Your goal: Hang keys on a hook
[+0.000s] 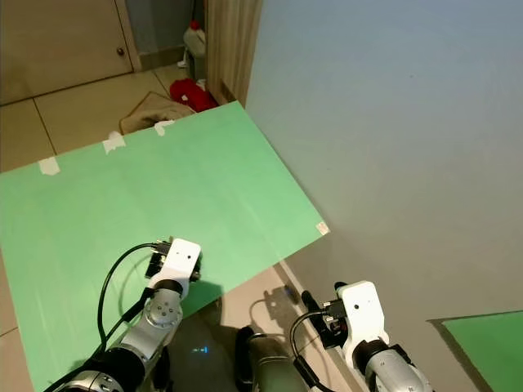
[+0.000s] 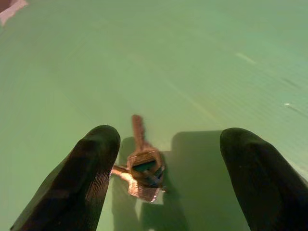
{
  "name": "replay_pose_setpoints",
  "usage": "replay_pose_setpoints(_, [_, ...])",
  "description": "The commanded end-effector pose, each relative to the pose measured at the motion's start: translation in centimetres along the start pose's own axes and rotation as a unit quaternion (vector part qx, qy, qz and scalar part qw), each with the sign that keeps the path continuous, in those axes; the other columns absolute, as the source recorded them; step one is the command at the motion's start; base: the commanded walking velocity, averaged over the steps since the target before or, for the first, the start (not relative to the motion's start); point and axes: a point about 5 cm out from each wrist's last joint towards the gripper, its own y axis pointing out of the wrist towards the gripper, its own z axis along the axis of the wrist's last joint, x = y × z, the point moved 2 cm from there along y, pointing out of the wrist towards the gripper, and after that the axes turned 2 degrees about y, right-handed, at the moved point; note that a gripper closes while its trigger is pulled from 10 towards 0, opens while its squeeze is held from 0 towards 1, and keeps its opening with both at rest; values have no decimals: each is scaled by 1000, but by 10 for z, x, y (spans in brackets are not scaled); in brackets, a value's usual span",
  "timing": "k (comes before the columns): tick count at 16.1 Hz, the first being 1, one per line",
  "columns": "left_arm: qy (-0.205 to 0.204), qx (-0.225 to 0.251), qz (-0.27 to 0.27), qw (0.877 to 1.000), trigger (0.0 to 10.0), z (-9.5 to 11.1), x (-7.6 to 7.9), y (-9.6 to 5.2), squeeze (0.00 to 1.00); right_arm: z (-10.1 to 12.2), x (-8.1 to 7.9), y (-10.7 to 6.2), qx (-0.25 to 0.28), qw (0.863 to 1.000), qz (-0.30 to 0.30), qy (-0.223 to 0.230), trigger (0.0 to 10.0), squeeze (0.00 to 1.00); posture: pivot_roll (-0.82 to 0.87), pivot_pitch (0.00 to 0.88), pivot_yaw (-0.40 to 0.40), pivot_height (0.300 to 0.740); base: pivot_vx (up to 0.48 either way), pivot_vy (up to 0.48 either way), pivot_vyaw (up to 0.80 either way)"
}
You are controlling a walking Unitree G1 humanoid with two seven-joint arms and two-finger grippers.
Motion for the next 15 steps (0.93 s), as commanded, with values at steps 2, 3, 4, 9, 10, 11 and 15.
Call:
replay_pose_setpoints(2, [3, -12, 24, 1000, 10000, -9, 1, -7, 0, -4, 9, -7, -14, 1000, -11, -1, 10000, 0, -339, 277, -168, 740, 0, 0, 0])
replay_pose_setpoints(3, [4, -11, 29, 1000, 10000, -9, 0, -7, 0, -4, 8, -7, -15, 1000, -11, -1, 10000, 0, -335, 277, -170, 740, 0, 0, 0])
replay_pose_setpoints(4, [4, -12, 29, 999, 10000, -10, 0, -8, 0, -4, 8, -7, -16, 1000, -10, -1, 10000, 0, -333, 279, -170, 740, 0, 0, 0])
replay_pose_setpoints(9, [-10, -37, 27, 999, 10000, -16, 0, -6, 0, -4, 8, -6, -18, 1000, -6, -1, 10000, 0, -339, 282, -171, 740, 0, 0, 0])
replay_pose_setpoints(10, [-10, -38, 26, 999, 10000, -16, -1, -5, 0, -4, 8, -7, -18, 1000, -7, -1, 10000, 0, -341, 281, -169, 740, 0, 0, 0])
replay_pose_setpoints(11, [-13, -39, 26, 999, 10000, -17, -2, -5, 0, -5, 8, -7, -18, 1000, -8, -1, 10000, 0, -345, 281, -167, 740, 0, 0, 0])
replay_pose_setpoints(15, [-27, -42, 29, 998, 10000, -19, -8, -2, 0, -6, 8, -9, -20, 1000, -11, 1, 10000, 0, -349, 282, -165, 740, 0, 0, 0])
